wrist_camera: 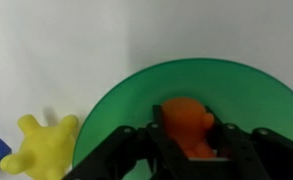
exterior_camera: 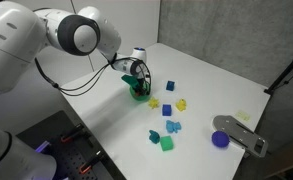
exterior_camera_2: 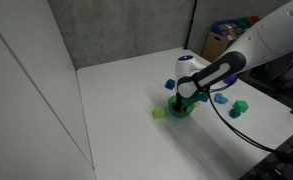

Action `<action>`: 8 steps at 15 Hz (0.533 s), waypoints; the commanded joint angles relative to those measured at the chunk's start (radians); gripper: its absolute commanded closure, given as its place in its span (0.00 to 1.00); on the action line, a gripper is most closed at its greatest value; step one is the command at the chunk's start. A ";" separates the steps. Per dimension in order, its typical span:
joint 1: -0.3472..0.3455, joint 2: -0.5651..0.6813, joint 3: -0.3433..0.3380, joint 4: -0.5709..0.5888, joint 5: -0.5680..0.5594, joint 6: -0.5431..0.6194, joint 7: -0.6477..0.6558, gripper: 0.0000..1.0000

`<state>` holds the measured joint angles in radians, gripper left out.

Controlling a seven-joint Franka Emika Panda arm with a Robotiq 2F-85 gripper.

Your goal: Pick up the orange toy from the green bowl and put it on the table

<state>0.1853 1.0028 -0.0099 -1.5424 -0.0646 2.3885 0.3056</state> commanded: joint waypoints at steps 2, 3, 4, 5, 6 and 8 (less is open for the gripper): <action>-0.005 -0.042 0.012 0.022 0.028 -0.058 -0.026 0.84; -0.003 -0.051 0.011 0.023 0.027 -0.064 -0.023 0.84; -0.003 -0.063 0.013 0.025 0.027 -0.075 -0.023 0.85; -0.005 -0.078 0.016 0.026 0.028 -0.089 -0.026 0.85; -0.003 -0.092 0.014 0.026 0.025 -0.101 -0.024 0.86; -0.003 -0.128 0.010 0.026 0.021 -0.136 -0.022 0.86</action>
<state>0.1858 0.9331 -0.0001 -1.5169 -0.0634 2.3195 0.3056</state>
